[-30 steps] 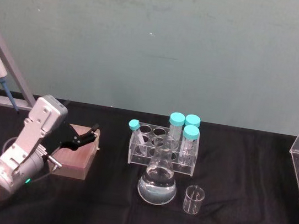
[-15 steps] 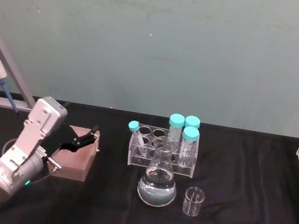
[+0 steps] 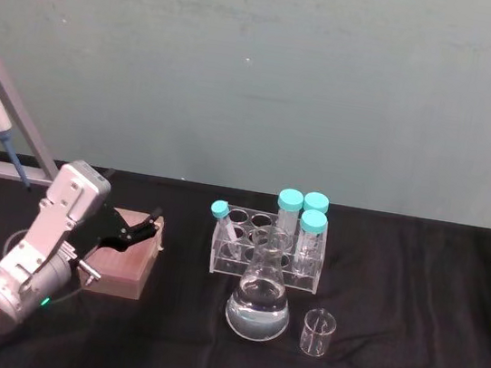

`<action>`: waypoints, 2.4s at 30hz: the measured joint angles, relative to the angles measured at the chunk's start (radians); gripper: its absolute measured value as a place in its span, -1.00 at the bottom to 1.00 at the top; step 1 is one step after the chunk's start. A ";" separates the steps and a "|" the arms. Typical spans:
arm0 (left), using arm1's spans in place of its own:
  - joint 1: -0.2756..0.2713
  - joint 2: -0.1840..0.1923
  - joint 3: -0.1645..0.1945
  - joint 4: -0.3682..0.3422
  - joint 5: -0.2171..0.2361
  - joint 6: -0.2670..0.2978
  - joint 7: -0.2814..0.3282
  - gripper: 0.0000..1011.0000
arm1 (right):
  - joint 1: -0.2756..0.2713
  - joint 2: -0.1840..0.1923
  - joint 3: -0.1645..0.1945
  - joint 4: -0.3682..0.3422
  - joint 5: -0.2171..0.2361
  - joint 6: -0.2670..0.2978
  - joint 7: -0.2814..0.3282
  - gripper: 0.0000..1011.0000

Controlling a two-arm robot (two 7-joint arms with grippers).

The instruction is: Place the experimental apparatus aside using one hand.

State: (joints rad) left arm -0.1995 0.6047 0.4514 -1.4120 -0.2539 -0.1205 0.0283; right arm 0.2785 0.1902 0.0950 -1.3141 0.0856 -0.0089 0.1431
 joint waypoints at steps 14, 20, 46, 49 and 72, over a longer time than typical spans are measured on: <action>0.000 0.000 0.000 0.000 0.000 0.000 0.000 0.98 | 0.012 0.014 -0.003 0.024 0.010 -0.008 0.011 0.17; 0.000 0.000 0.000 0.000 0.000 0.000 0.000 0.98 | 0.018 0.017 -0.006 0.036 0.010 -0.008 0.011 0.17; 0.000 0.000 0.000 0.000 0.000 0.000 0.000 0.98 | 0.037 0.013 -0.013 0.064 0.011 0.009 -0.004 0.17; 0.000 0.000 0.000 0.000 0.000 0.000 0.000 0.98 | 0.037 0.012 -0.013 0.064 0.010 0.011 -0.007 0.18; 0.000 0.000 0.000 0.000 0.000 0.000 0.000 0.98 | 0.036 0.011 -0.012 0.064 0.007 0.013 -0.009 0.17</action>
State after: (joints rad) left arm -0.1996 0.6047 0.4514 -1.4120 -0.2539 -0.1205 0.0283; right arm 0.3143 0.2013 0.0832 -1.2505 0.0928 0.0044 0.1337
